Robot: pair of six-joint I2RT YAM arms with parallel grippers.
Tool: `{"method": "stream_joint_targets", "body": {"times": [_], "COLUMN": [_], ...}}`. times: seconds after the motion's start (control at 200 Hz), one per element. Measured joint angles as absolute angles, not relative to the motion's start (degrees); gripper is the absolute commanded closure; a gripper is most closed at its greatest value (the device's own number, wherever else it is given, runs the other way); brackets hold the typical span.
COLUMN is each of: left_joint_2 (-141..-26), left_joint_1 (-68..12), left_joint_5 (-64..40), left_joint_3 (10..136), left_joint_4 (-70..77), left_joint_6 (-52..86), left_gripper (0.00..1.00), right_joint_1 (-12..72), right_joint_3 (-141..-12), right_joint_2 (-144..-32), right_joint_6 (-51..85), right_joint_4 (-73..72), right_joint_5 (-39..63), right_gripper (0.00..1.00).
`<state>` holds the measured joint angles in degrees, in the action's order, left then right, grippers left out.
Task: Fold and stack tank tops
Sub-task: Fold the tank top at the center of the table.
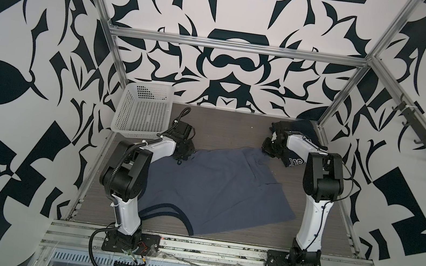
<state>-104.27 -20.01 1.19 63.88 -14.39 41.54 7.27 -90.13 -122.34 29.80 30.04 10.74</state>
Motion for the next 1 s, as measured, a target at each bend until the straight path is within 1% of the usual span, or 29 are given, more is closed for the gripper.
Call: {"method": "stream_joint_targets", "body": {"times": [0.1,0.405,0.525,0.605,0.63,0.795,1.0], "left_joint_2": [-104.49,-104.55,-104.55,-104.55,-104.55,-104.55,-104.57], "left_joint_1": [-20.01,-20.01,-20.01,-20.01,-20.01,-20.01,-20.01], "left_joint_5": [1.19,1.21,1.21,1.21,1.21,1.21,1.21], "left_joint_3": [63.92,64.16,64.25,64.27,64.27,64.27,64.51], "left_joint_4": [-14.39,-14.44,-14.46,-14.46,-14.46,-14.48,-14.72], "left_joint_6": [41.54,41.52,41.52,41.52,41.52,41.5,41.25], "left_gripper": [1.0,1.0,1.0,1.0,1.0,1.0,1.0], "right_joint_1": [7.29,7.38,7.38,7.38,7.38,7.38,7.38], "right_joint_3": [-90.91,-92.03,-92.09,-92.09,-92.09,-91.81,-89.19], "right_joint_2": [-122.72,-123.79,-123.79,-123.79,-123.79,-123.66,-120.86], "right_joint_6": [29.8,29.78,29.69,29.85,29.54,29.98,30.04], "right_joint_4": [30.04,29.95,29.95,29.91,29.85,28.64,27.94], "right_joint_5": [11.79,13.02,13.3,13.67,13.85,15.09,15.31], "right_gripper": [0.74,0.81,0.88,0.96,0.98,0.99,1.0]}}
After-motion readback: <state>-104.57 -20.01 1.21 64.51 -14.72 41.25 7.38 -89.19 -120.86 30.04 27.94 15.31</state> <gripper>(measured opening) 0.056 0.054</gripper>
